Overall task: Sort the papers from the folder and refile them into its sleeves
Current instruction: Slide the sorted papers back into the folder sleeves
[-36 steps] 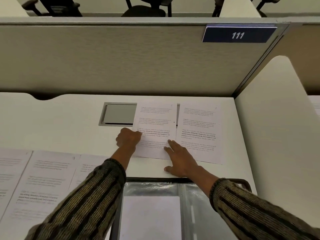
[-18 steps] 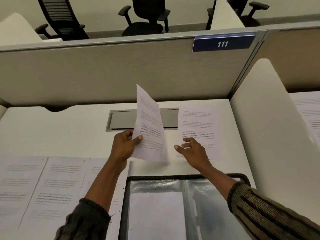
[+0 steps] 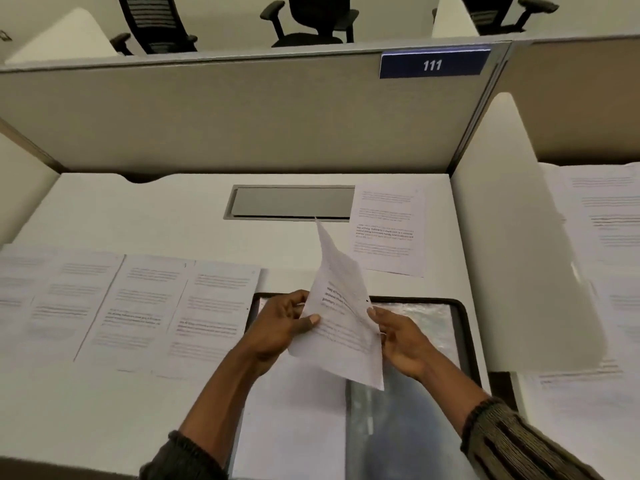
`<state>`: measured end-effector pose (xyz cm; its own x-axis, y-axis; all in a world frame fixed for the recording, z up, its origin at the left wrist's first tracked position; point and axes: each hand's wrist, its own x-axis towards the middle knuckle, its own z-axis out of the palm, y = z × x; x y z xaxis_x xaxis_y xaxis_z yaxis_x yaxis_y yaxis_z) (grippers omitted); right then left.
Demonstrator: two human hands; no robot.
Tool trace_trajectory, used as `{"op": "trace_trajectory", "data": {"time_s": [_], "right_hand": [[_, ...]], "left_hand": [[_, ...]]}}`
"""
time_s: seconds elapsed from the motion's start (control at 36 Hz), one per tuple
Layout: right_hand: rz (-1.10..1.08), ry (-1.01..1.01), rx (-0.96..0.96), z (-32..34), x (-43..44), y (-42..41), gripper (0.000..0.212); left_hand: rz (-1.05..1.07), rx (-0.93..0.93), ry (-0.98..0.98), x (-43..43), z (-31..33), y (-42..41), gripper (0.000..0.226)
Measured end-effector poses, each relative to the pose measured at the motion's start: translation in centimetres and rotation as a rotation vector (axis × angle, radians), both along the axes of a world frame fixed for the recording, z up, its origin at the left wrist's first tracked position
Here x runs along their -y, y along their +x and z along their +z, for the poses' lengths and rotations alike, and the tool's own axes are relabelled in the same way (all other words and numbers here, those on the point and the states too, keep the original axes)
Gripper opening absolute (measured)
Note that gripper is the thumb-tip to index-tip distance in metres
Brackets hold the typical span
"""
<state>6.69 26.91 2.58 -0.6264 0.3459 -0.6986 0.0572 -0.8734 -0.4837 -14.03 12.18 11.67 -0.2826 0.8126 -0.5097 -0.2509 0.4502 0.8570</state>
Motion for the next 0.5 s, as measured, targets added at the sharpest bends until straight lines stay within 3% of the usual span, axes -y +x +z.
{"op": "trace_trajectory", "data": {"time_s": [0.08, 0.19, 0.36, 0.5], "right_hand": [[-0.047, 0.182, 0.061, 0.1, 1.0, 2.3, 0.051], [-0.027, 0.375, 0.152, 1.0, 1.8, 5.5, 0.053], [0.076, 0.435, 0.124, 2.4, 1.8, 9.1, 0.051], [0.101, 0.463, 0.183, 2.4, 0.4, 10.2, 0.045]], "left_hand": [[-0.053, -0.013, -0.053, 1.3, -0.4, 1.6, 0.047], [-0.013, -0.029, -0.119, 2.7, -1.3, 3.6, 0.038], [0.306, -0.141, -0.248, 2.7, -3.5, 6.5, 0.020], [0.381, -0.202, -0.221, 2.4, -4.0, 9.1, 0.014]]}}
